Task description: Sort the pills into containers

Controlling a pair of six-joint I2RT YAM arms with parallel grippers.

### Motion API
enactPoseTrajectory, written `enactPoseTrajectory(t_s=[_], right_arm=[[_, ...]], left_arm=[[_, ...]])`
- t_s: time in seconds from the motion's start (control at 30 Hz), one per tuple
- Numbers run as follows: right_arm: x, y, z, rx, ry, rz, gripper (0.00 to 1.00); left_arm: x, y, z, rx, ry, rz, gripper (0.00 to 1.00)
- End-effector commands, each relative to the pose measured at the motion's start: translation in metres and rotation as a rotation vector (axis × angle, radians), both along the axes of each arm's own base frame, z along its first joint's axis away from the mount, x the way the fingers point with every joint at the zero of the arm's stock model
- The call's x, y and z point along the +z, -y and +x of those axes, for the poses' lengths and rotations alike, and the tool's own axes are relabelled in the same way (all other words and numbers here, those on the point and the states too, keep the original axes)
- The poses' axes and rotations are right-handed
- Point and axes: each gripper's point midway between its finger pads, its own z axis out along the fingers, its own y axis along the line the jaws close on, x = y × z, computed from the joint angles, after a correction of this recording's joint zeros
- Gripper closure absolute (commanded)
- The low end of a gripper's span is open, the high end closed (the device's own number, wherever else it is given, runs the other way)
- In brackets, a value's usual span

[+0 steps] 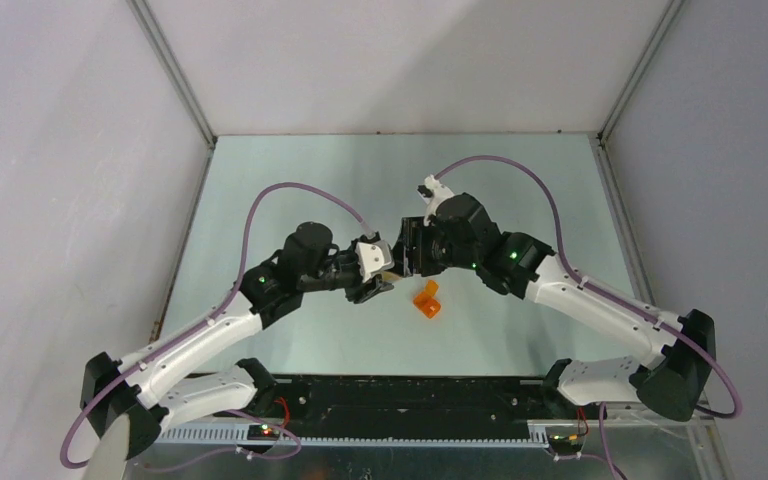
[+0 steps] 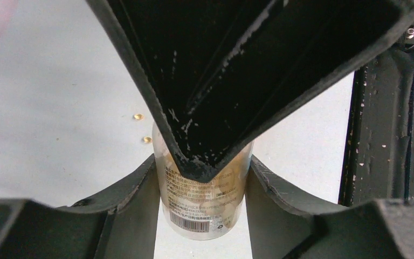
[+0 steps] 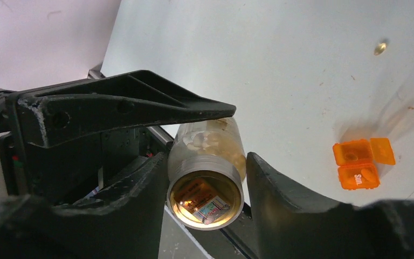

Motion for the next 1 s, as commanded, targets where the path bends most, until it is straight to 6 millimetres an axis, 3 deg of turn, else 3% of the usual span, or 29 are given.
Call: enactPoseTrajectory(t_s=[0.0, 0.1, 0.13, 0.2, 0.33, 0.37, 0.5, 0.63, 0.77, 0.97], right_arm=[[0.004, -0.011, -0.004, 0.069, 0.008, 0.015, 0.51], [0.005, -0.011, -0.004, 0.063, 0.003, 0.018, 0.78], [0.002, -0.005, 0.002, 0.015, 0.0, 0.002, 0.84], [0.0, 0.01, 0.013, -0.071, 0.019, -0.038, 0.87], [-0.005, 0.067, 0.045, -0.307, 0.081, -0.169, 0.88], [-0.007, 0.085, 0.052, -0.359, 0.085, -0.2, 0.88], [-0.05, 0.16, 0.073, -0.573, 0.029, -0.332, 0.89], [-0.091, 0.212, 0.08, -0.692, -0.041, -0.434, 0.89], [-0.114, 0.238, 0.086, -0.742, -0.065, -0.512, 0.87], [-0.145, 0.248, 0.089, -0.755, -0.146, -0.595, 0.87]], left_arm=[[0.042, 0.007, 0.006, 0.013, 0.1, -0.127, 0.64], [0.046, 0.006, 0.009, 0.04, 0.112, -0.152, 0.42], [0.045, 0.004, 0.012, 0.072, 0.104, -0.158, 0.26], [0.048, 0.0, 0.02, 0.132, 0.112, -0.176, 0.04], [0.049, -0.011, 0.033, 0.241, 0.123, -0.193, 0.01], [0.059, -0.015, 0.039, 0.285, 0.146, -0.225, 0.01], [0.06, -0.045, 0.068, 0.55, 0.166, -0.272, 0.01], [0.056, -0.072, 0.084, 0.76, 0.143, -0.298, 0.01], [0.059, -0.066, 0.075, 0.711, 0.123, -0.341, 0.01], [0.062, -0.068, 0.075, 0.736, 0.107, -0.389, 0.0]])
